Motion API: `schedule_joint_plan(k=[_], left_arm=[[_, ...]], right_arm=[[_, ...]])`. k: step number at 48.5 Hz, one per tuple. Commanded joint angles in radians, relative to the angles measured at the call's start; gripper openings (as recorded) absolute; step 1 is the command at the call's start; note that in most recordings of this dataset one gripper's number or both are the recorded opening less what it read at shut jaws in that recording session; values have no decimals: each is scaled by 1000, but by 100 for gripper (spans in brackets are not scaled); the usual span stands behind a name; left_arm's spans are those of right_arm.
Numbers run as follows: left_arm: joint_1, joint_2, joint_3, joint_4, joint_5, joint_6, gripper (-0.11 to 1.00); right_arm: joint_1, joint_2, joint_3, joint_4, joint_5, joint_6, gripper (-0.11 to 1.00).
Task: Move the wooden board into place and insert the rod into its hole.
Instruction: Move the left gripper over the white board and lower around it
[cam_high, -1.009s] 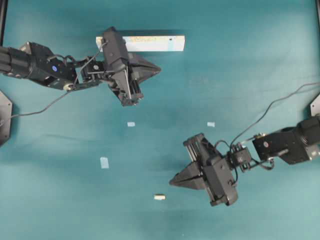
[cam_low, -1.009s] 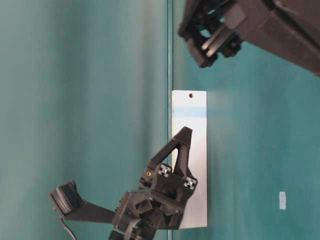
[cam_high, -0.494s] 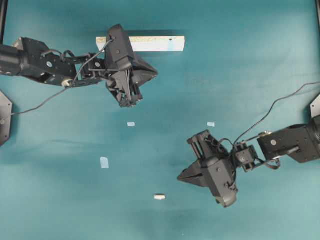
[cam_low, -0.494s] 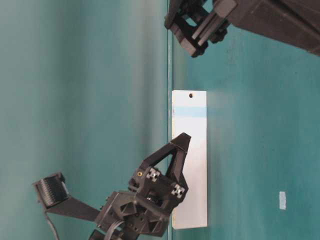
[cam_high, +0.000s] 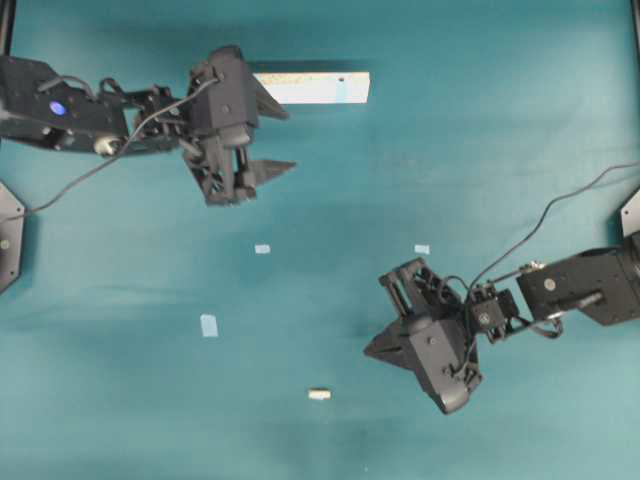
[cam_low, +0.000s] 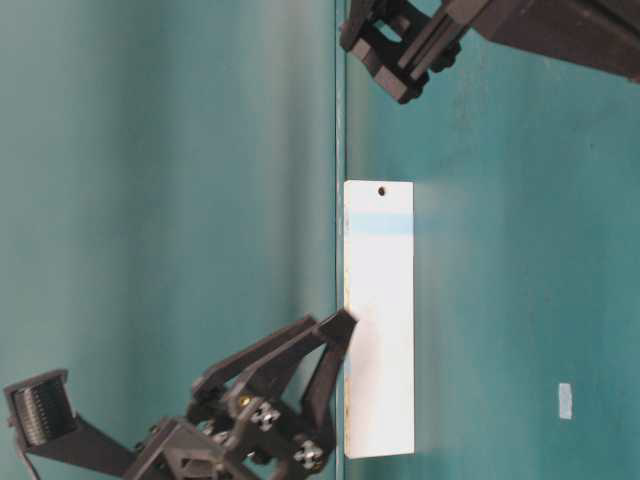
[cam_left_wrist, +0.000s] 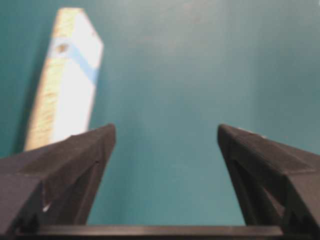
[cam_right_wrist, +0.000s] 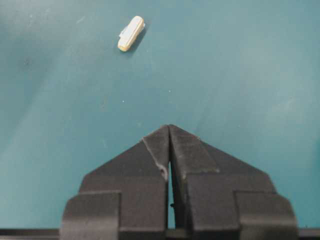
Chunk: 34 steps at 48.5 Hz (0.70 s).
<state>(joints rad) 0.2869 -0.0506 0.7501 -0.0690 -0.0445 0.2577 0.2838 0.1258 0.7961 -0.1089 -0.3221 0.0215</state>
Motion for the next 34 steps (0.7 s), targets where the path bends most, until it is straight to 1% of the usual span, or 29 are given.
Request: schedule_joint_plan(k=[1, 5, 7, 9, 13, 20, 22, 24, 26, 34], left_arm=[[29, -48, -12, 2, 28, 25, 91], [55, -61, -12, 2, 51, 51, 91], [67, -67, -11, 3, 61, 67, 91], [78, -71, -11, 3, 74, 83, 91], [97, -71, -12, 3, 91, 112, 91], [126, -64, -9, 3, 95, 155, 91], [135, -63, -8, 3, 95, 161, 91], [144, -61, -6, 2, 95, 166, 91], [155, -61, -3, 3, 95, 169, 91], [196, -61, 20, 3, 89, 173, 91]], right_arm=[[5, -31, -25, -2, 14, 2, 0], [5, -34, -31, -2, 25, 2, 1], [6, -35, -32, -2, 26, 0, 6], [6, -38, -32, -2, 26, 0, 13], [6, -40, -34, -2, 26, 2, 34], [6, -49, -34, -2, 34, 2, 79], [6, -52, -34, -2, 41, 2, 88], [6, -54, -35, -2, 48, 2, 95], [6, -57, -35, 0, 55, 2, 97], [6, -71, -41, 2, 86, 2, 97]])
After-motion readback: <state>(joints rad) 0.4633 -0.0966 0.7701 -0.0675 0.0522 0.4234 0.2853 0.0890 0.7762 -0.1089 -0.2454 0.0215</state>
